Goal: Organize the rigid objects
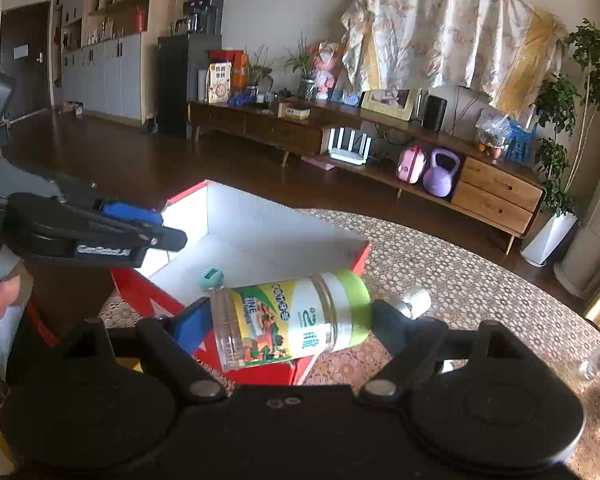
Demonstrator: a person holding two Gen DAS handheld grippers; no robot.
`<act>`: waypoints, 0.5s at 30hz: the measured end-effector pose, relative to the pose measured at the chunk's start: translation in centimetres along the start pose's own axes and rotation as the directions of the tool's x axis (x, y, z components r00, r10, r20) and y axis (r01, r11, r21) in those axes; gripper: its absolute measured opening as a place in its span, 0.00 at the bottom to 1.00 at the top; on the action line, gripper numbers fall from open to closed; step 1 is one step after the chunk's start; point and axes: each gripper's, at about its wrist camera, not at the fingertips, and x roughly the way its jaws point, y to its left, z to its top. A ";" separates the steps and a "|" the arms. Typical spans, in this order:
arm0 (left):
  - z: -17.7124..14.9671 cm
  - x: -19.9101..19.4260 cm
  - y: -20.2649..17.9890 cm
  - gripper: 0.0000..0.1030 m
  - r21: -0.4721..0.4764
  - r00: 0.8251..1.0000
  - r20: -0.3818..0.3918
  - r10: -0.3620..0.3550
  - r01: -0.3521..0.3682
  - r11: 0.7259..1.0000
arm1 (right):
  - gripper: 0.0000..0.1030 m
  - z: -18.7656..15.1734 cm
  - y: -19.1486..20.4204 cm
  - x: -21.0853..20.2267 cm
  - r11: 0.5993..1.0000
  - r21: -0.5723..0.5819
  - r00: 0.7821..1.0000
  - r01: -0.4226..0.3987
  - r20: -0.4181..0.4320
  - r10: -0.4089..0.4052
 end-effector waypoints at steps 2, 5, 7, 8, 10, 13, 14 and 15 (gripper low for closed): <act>0.1 1.2 1.0 0.25 -0.018 0.999 -0.028 -0.029 0.028 0.999 | 0.82 0.5 0.2 1.3 1.000 -0.002 1.000 -0.021 -0.017 0.021; -0.1 2.2 2.3 0.25 -0.047 0.998 -0.064 -0.023 0.020 0.999 | 0.82 1.3 0.2 3.5 1.000 0.019 0.999 -0.020 -0.044 0.021; -0.9 1.7 3.1 0.24 -0.050 0.996 -0.084 -0.035 0.030 0.998 | 0.82 1.6 0.2 4.3 0.999 0.031 0.999 -0.029 -0.044 0.030; -1.5 1.5 3.3 0.25 -0.045 0.994 -0.098 -0.041 0.037 0.998 | 0.82 1.6 0.3 4.4 0.999 0.035 0.998 -0.040 -0.044 0.041; -2.8 0.9 3.4 0.25 -0.051 0.990 -0.134 -0.047 0.040 0.998 | 0.82 1.2 0.5 4.5 0.999 0.020 0.998 -0.047 -0.047 0.048; -5.4 -0.1 3.6 0.25 -0.085 0.980 -0.184 -0.075 0.060 0.995 | 0.82 0.8 0.6 4.5 0.999 0.011 0.998 -0.044 -0.045 0.045; -6.3 -0.3 3.6 0.25 -0.092 0.978 -0.195 -0.071 0.054 0.994 | 0.82 0.8 0.7 4.6 0.999 0.016 0.998 -0.045 -0.044 0.046; -7.1 -0.5 3.5 0.25 -0.092 0.976 -0.208 -0.063 0.044 0.995 | 0.82 0.7 0.6 4.5 0.999 0.022 0.998 -0.047 -0.045 0.047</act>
